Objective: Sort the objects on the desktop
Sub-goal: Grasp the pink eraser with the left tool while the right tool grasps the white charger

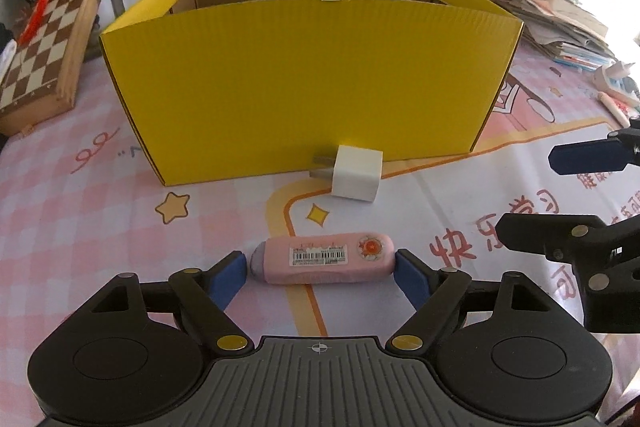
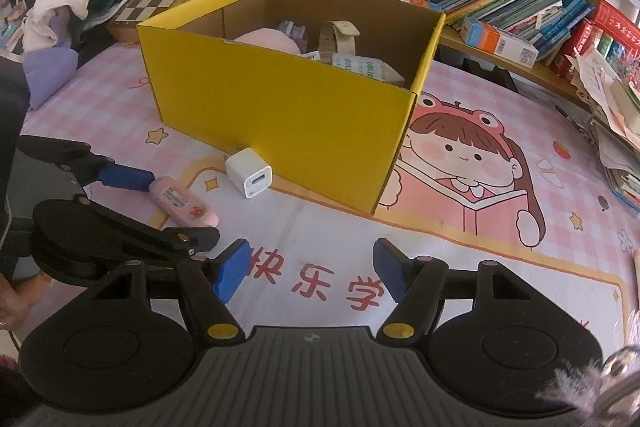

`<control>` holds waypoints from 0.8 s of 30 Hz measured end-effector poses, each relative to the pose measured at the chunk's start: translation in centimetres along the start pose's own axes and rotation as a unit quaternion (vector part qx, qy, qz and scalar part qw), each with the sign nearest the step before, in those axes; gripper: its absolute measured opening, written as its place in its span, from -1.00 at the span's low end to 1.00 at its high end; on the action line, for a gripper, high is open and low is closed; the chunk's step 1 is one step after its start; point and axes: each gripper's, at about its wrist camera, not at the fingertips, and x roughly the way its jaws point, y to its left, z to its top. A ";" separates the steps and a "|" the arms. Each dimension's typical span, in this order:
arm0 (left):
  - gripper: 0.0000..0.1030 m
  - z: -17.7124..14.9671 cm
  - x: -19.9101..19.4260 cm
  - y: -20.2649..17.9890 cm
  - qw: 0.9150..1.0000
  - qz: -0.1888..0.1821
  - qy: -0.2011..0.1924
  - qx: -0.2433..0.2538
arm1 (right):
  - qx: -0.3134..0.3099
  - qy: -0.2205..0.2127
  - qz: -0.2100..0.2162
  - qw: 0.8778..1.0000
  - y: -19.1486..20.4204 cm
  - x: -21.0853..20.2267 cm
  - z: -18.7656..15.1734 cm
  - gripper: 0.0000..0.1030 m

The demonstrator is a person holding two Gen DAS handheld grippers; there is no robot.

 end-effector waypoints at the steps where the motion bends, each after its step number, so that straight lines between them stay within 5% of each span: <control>1: 0.59 0.0 0.0 0.0 1.000 0.000 -0.001 0.000 | -0.001 0.001 0.002 1.000 0.0 0.1 0.0 0.29; 24: 0.51 -1.0 -4.4 3.8 0.998 0.060 -0.017 -0.016 | -0.011 0.015 0.057 0.998 2.7 4.5 3.1 0.15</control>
